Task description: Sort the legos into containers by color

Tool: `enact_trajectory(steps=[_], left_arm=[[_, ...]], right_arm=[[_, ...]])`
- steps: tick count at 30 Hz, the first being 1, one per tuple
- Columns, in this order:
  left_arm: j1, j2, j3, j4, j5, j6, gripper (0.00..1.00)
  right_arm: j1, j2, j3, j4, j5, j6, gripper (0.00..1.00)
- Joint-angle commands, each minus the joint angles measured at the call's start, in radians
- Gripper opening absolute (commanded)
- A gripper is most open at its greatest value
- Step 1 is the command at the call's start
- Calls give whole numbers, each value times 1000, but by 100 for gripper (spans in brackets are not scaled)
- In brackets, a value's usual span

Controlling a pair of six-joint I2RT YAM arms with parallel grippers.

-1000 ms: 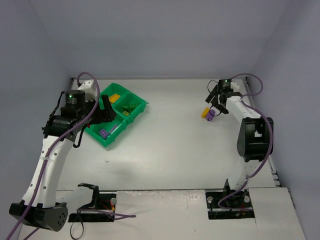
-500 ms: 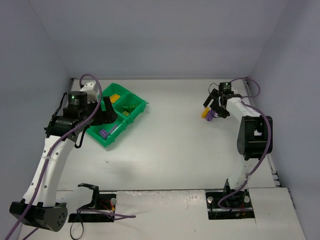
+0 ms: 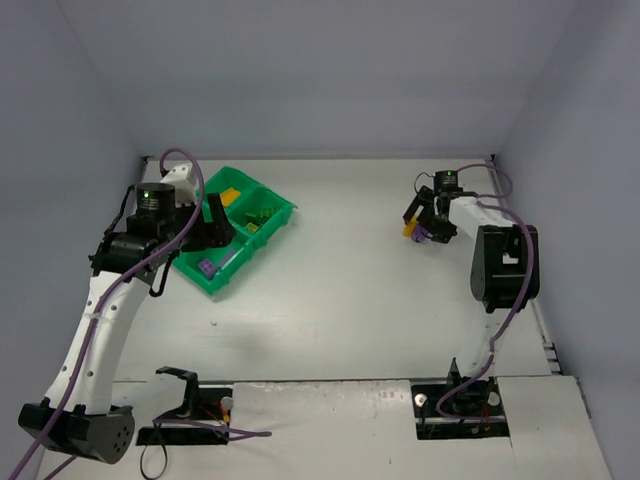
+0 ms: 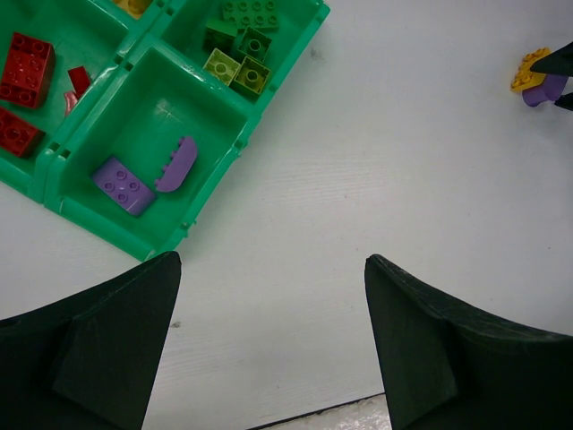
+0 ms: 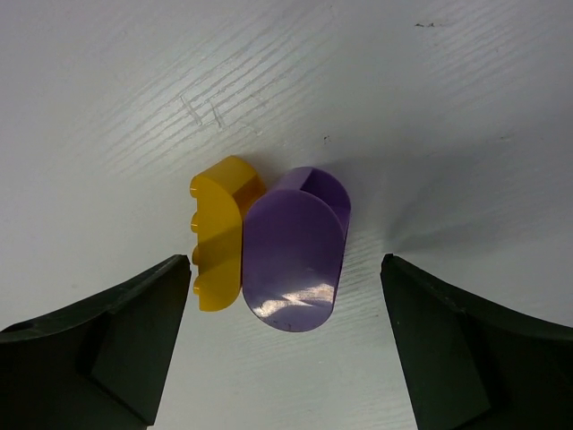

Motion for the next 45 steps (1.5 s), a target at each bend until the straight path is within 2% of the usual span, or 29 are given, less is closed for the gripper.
enact_trajectory(steps=[1, 6, 11, 16, 18, 21, 22, 29, 34, 42, 45], left_arm=[[-10, -16, 13, 44, 7, -11, 77], [-11, -22, 6, 43, 9, -11, 77], [-13, -30, 1, 43, 20, -12, 77], [-19, -32, -8, 54, 49, -8, 77], [-22, -35, -16, 72, 87, -4, 77], [-27, -39, -30, 112, 151, -8, 77], [-28, -38, -36, 121, 171, -9, 77], [-59, -21, -99, 306, 391, -70, 77], [-138, 23, -99, 423, 435, -80, 77], [-312, 128, -74, 584, 376, -107, 77], [-368, 166, -54, 623, 311, -107, 77]], right_arm=[[2, 7, 52, 16, -9, -8, 84], [5, 30, 77, 16, -21, -24, 81], [9, 36, 88, 30, -26, -49, 72], [13, 22, 74, 56, -36, -81, 55], [19, 1, 51, 76, -44, -95, 41], [31, -48, 10, 99, -67, -113, 27], [40, -63, -3, 120, -89, -124, 25], [103, -316, -158, 287, -268, -167, 23], [149, -483, -231, 355, -434, -178, 24], [198, -625, -299, 484, -658, -68, 25], [218, -665, -311, 496, -661, -47, 25]])
